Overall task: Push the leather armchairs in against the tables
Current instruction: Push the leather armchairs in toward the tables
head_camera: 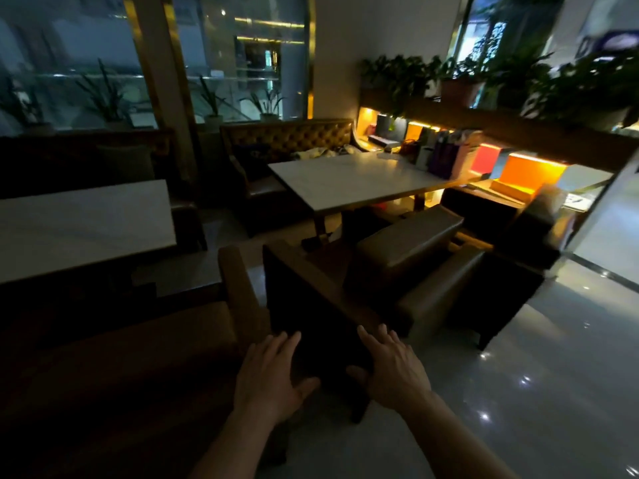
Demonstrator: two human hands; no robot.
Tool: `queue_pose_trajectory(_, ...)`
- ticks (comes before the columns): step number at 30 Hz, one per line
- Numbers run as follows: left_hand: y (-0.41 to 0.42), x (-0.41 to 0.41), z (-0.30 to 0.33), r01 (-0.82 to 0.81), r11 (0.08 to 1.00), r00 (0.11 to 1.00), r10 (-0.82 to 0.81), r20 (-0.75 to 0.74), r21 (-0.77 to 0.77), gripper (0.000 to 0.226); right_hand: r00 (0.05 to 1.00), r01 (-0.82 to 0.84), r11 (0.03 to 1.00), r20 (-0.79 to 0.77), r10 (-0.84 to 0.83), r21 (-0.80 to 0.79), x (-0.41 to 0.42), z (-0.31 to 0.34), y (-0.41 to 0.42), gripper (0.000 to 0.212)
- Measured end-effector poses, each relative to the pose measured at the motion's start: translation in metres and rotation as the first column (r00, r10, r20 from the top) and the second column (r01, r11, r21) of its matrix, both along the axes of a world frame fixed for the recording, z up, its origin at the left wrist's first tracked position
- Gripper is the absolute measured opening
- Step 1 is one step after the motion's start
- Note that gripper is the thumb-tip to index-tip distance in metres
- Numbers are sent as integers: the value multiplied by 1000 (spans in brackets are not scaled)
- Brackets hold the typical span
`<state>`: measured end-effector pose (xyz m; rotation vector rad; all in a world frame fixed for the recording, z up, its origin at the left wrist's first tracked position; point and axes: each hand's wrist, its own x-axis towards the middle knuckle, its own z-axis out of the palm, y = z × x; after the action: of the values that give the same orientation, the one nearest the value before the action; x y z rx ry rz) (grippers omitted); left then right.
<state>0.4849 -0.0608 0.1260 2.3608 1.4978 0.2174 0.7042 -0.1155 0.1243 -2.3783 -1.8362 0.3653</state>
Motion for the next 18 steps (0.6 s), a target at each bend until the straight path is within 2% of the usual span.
queue_pose_trajectory(9, -1, 171, -17, 141, 990, 990, -140, 15, -20, 91, 989, 148, 989, 13, -148, 2, 165, -4, -43, 88)
queue_pose_trajectory(18, 69, 342, -82, 168, 979, 985, -163, 52, -117, 96, 975, 221, 965, 50, -216, -140, 323, -54, 10, 90)
